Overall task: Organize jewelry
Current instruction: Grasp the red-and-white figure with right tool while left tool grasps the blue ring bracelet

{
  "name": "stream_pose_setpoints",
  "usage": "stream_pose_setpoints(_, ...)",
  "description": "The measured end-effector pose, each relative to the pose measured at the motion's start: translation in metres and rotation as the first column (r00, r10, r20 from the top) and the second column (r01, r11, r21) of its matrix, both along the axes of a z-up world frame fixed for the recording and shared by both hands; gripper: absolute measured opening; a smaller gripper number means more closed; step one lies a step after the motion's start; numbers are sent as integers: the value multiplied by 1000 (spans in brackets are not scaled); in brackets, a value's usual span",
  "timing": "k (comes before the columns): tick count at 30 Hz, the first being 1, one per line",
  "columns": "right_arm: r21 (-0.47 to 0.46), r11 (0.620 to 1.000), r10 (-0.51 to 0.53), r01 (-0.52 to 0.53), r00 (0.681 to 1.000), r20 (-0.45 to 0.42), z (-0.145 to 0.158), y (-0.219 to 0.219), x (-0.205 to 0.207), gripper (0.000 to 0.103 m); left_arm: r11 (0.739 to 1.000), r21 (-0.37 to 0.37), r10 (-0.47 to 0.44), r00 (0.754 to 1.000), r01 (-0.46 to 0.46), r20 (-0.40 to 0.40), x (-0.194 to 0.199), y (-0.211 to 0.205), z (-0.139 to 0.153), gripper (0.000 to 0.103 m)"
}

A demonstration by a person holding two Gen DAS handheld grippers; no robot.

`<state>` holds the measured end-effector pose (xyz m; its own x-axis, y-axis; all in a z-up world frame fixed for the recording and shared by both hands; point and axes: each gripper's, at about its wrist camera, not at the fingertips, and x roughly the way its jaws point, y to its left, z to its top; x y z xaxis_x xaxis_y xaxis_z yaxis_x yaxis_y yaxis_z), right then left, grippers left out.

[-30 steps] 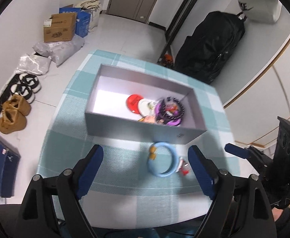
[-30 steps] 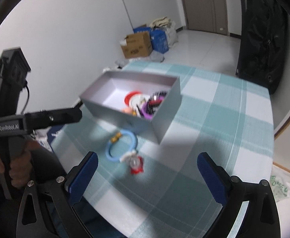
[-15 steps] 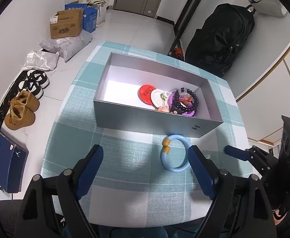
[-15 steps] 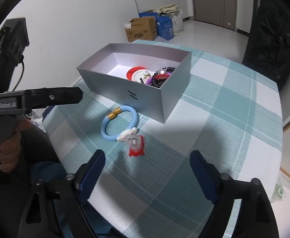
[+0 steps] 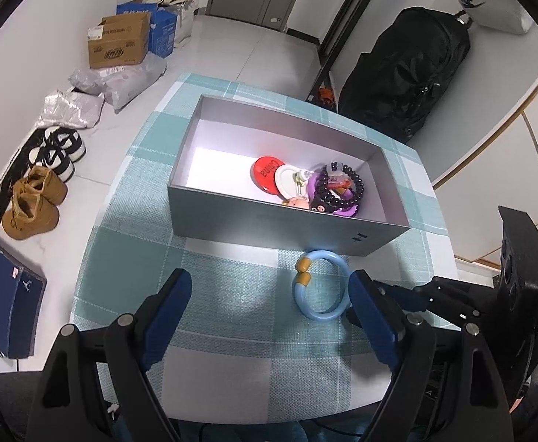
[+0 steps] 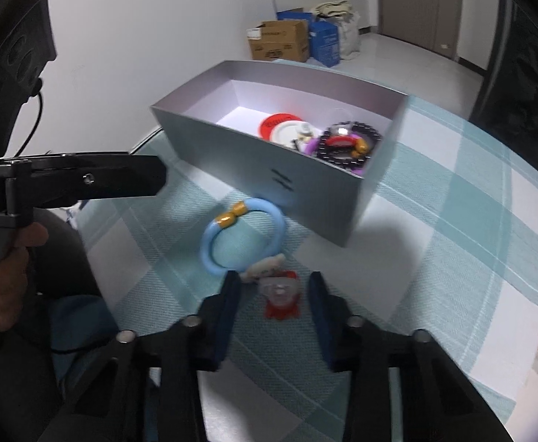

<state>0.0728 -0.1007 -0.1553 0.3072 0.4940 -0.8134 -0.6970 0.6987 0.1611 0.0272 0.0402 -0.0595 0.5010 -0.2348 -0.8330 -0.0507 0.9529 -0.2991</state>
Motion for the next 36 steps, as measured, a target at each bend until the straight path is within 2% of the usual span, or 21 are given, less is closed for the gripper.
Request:
stream_pose_setpoints(5,-3,1000,4,-4,1000,-2,2,0,0,21,1000,1,6,1000,-6,-15,2,1,-4,84)
stream_pose_setpoints(12,22,999,-39,40,999,-14,12,-10,4,20,1000,11,6,999,-6,-45,4,-3,-11,84)
stream_pose_setpoints(27,120,978,-166,172,984,-56,33,-67,12,20,993,24,-116,988,119,-97,10,-44,-26,84)
stream_pose_setpoints(32,142,968,-201,208,978,-63,37,-83,10,20,991,70,-108,989,115,-106,13,-51,-30,84)
stream_pose_setpoints(36,153,961,-223,231,972,-68,38,-93,10,20,980,147,-117,988,131,-98,13,-60,-32,84)
